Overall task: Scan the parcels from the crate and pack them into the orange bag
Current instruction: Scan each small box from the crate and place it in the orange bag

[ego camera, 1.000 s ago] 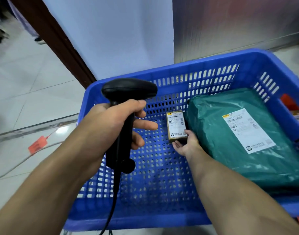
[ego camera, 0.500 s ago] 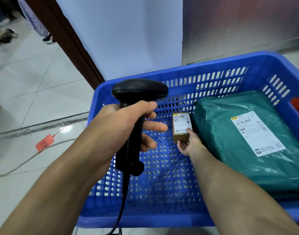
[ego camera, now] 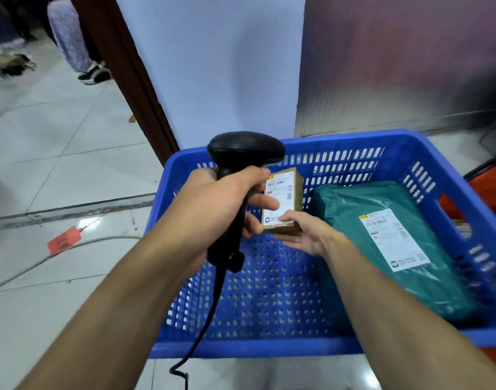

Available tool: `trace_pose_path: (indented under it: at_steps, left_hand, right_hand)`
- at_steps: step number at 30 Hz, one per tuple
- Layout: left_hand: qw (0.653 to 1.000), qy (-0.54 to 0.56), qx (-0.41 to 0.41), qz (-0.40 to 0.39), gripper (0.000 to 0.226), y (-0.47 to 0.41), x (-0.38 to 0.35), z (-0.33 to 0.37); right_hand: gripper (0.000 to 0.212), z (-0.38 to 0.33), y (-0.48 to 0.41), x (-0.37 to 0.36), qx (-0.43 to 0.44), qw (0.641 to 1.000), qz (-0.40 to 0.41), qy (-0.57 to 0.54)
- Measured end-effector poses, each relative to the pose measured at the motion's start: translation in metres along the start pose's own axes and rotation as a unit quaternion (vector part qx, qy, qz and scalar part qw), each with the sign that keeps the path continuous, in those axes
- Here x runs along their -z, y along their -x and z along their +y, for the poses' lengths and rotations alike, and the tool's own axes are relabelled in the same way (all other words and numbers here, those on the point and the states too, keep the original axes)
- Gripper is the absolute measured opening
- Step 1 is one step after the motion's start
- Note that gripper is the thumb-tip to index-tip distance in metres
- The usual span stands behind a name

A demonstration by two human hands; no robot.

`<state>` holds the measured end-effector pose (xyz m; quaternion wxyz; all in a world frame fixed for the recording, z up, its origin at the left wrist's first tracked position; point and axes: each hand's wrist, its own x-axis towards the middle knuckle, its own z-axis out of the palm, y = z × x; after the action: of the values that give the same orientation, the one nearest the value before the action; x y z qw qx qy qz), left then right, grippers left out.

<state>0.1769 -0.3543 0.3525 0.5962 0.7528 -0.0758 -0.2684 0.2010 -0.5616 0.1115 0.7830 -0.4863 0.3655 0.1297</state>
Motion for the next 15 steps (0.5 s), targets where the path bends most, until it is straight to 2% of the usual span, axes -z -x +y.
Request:
trace_pose_path:
  at_steps: [7, 11, 15]
  left_hand:
    - [0.998, 0.024, -0.062, 0.022, 0.020, 0.017, -0.014, 0.002]
    - [0.993, 0.059, -0.100, 0.005, 0.019, 0.028, -0.022, 0.010]
    - [0.985, 0.119, -0.121, -0.031, 0.020, 0.039, -0.034, 0.016]
  right_hand:
    - [0.024, -0.064, 0.112, -0.005, 0.132, 0.989, -0.027, 0.061]
    - [0.044, -0.093, 0.185, 0.017, 0.184, 0.976, -0.009, 0.116]
    - [0.044, -0.107, 0.253, 0.034, 0.229, 0.962, 0.071, 0.127]
